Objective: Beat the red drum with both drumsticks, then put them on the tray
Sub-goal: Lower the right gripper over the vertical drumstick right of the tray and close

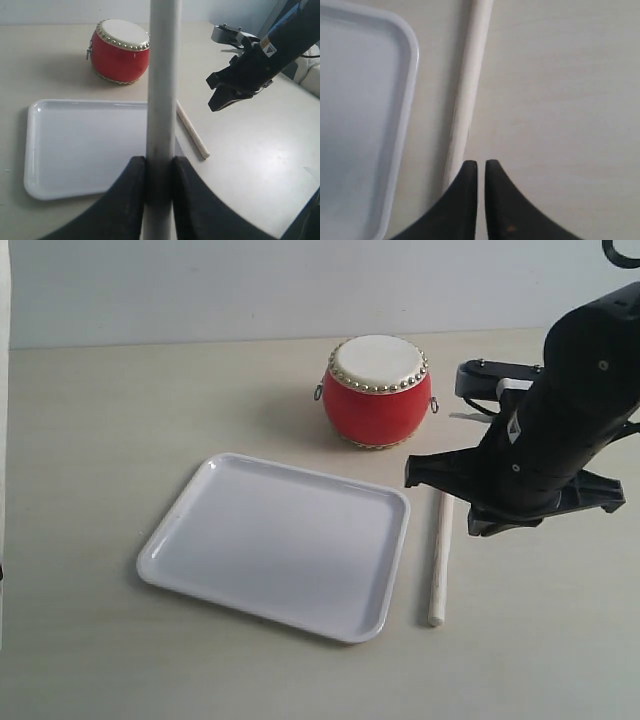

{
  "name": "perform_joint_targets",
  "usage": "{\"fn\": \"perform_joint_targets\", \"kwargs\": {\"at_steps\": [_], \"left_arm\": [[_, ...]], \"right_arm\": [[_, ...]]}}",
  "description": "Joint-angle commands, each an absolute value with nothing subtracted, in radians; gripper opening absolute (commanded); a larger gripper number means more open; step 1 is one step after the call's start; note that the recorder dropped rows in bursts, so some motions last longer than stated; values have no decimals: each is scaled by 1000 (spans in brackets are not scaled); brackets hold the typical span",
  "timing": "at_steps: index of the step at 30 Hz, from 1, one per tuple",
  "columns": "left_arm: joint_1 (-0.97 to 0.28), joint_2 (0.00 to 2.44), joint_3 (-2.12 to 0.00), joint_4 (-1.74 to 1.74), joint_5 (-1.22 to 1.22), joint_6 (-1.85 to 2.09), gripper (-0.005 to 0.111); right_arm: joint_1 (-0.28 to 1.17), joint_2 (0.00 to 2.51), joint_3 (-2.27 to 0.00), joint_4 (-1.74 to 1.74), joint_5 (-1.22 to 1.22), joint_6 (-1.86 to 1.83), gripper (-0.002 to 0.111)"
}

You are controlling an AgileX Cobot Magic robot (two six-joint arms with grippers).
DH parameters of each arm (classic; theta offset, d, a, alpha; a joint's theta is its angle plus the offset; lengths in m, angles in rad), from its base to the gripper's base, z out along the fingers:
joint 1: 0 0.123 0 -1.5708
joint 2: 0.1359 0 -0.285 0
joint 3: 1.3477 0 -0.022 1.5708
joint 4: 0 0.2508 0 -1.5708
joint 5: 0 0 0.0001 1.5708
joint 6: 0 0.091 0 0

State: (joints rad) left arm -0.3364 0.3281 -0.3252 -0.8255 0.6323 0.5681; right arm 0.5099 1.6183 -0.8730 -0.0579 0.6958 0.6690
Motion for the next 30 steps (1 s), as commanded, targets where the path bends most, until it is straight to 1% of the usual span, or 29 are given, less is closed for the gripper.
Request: {"fn": "perform_joint_targets", "kwargs": {"at_steps": [1,12,15,16,18,20,25,30], "left_arm": [[-343,323,-323,-829,622,567,0],[-343,323,-323,-829,622,567,0],[-343,323,-323,-829,622,567,0],[-343,323,-323,-829,619,567,0],[-343,323,-323,-829,619,567,0],[-343,323,-323,-829,619,567,0],[-343,323,-323,-829,615,567,0],[-343,323,-323,-829,615,567,0]], "right_arm": [[513,1652,-879,-59,674,694,15],[513,1654,-875,-55,632,663,16],[530,1659,-909,-28,610,657,16],[545,1666,-935,-38,633,657,16],[591,1694,-1001,-147,771,728,16],[615,1724,-1017,-205,820,786,20],[616,1810,-1017,-194,790,841,35],[616,1846,-1017,-196,769,893,37]]}}
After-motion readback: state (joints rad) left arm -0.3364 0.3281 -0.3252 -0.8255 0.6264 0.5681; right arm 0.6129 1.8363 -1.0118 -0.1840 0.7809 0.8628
